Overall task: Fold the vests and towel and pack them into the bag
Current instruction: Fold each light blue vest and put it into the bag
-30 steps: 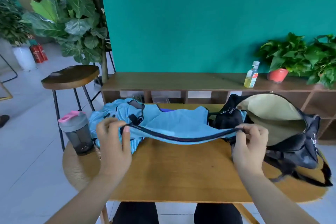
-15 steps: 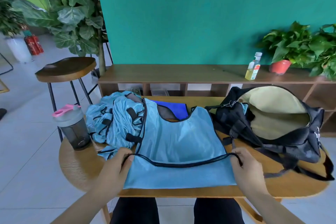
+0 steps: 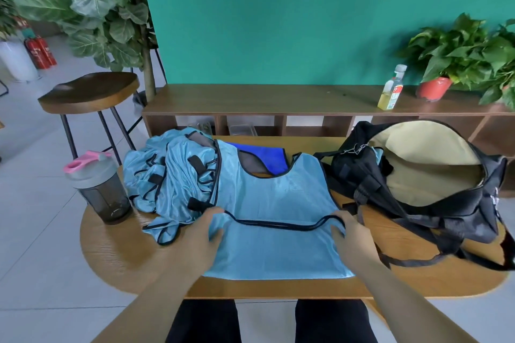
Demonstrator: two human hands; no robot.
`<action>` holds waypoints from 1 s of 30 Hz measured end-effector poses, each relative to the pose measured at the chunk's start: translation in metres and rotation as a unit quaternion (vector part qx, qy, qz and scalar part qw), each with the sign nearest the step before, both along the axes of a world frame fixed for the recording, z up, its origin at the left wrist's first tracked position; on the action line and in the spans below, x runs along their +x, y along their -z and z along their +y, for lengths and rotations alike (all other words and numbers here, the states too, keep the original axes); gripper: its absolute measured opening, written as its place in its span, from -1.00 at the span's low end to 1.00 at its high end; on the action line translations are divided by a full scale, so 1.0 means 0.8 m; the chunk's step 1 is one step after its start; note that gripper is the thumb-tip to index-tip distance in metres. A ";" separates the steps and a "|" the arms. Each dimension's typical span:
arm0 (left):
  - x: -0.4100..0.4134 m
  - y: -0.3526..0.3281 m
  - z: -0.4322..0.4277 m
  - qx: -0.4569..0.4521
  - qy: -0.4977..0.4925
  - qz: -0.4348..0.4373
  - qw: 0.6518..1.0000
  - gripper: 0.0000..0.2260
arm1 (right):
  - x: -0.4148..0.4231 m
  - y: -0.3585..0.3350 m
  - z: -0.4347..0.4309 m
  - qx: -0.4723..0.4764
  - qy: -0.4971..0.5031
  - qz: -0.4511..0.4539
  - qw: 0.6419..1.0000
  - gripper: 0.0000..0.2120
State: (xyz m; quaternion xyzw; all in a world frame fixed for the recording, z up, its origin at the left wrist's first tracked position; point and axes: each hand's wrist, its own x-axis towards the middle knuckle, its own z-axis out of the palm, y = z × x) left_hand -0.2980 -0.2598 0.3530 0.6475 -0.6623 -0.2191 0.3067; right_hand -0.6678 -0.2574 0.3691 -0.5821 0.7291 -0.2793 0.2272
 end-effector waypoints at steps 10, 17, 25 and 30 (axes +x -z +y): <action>0.008 0.008 0.068 -0.034 -0.044 -0.056 0.997 -0.78 | -0.005 0.021 0.065 -0.044 -0.001 0.110 0.993 -0.66; 0.004 -0.046 0.077 -0.016 -0.037 0.015 0.999 -0.80 | -0.020 -0.005 0.045 -0.005 -0.046 0.120 0.992 -0.72; 0.014 0.012 0.026 -0.006 0.009 -0.081 0.997 -0.73 | -0.017 -0.035 -0.073 -0.019 -0.044 0.040 0.998 -0.54; 0.024 0.017 0.023 -0.012 0.014 -0.120 0.993 -0.75 | -0.049 -0.017 -0.143 0.096 -0.033 0.081 0.992 -0.49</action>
